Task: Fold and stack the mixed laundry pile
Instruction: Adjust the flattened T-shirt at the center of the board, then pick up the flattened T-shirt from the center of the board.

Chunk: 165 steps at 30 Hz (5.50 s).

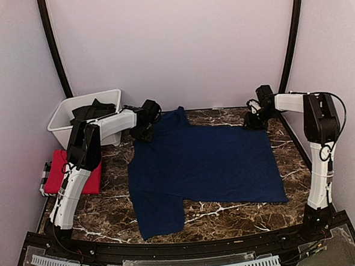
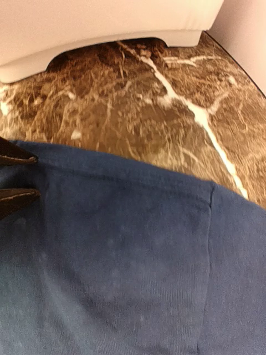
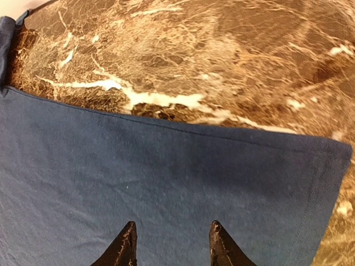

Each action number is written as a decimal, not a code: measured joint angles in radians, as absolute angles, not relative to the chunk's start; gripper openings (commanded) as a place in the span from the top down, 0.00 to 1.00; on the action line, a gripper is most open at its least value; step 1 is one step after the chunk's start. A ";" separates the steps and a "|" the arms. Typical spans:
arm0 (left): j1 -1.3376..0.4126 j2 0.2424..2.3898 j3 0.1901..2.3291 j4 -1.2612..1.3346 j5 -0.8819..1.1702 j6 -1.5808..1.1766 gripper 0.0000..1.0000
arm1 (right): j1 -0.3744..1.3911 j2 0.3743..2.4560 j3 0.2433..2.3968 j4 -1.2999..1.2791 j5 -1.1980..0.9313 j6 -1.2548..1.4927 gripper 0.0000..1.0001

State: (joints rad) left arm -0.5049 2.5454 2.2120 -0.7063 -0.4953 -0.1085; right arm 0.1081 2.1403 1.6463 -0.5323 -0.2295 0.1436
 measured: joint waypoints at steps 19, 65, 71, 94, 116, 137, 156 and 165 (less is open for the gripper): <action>-0.395 2.563 2.277 -0.805 -0.507 -0.094 0.69 | 0.152 2.334 1.909 -0.652 -0.208 0.115 0.51; -0.947 1.323 0.860 -0.600 0.048 -0.775 0.52 | 0.673 0.915 0.736 -0.997 -0.039 0.938 0.53; -0.947 1.322 0.790 -0.587 0.064 -0.857 0.52 | 0.664 0.991 0.726 -0.991 0.068 1.102 0.53; -0.893 1.205 0.622 -0.538 0.123 -1.026 0.49 | 0.431 1.190 0.623 -0.827 0.083 1.093 0.65; -0.880 1.177 0.574 -0.542 0.149 -1.020 0.48 | 0.421 1.234 0.643 -0.849 0.027 1.060 0.68; -0.897 1.208 0.575 -0.453 0.180 -0.964 0.43 | 0.421 1.347 0.678 -0.910 0.042 1.182 1.00; -1.004 1.226 0.540 -0.479 0.149 -1.037 0.57 | 0.421 1.240 0.688 -0.873 0.084 1.077 1.00; -1.057 1.326 0.608 -0.493 0.105 -1.052 0.74 | 0.421 1.229 0.688 -0.857 0.091 1.048 1.00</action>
State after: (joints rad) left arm -1.0569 1.3258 0.6079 -0.4927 0.1047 -1.0519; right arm 0.4213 1.2285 0.6884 -0.8570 0.0914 1.0481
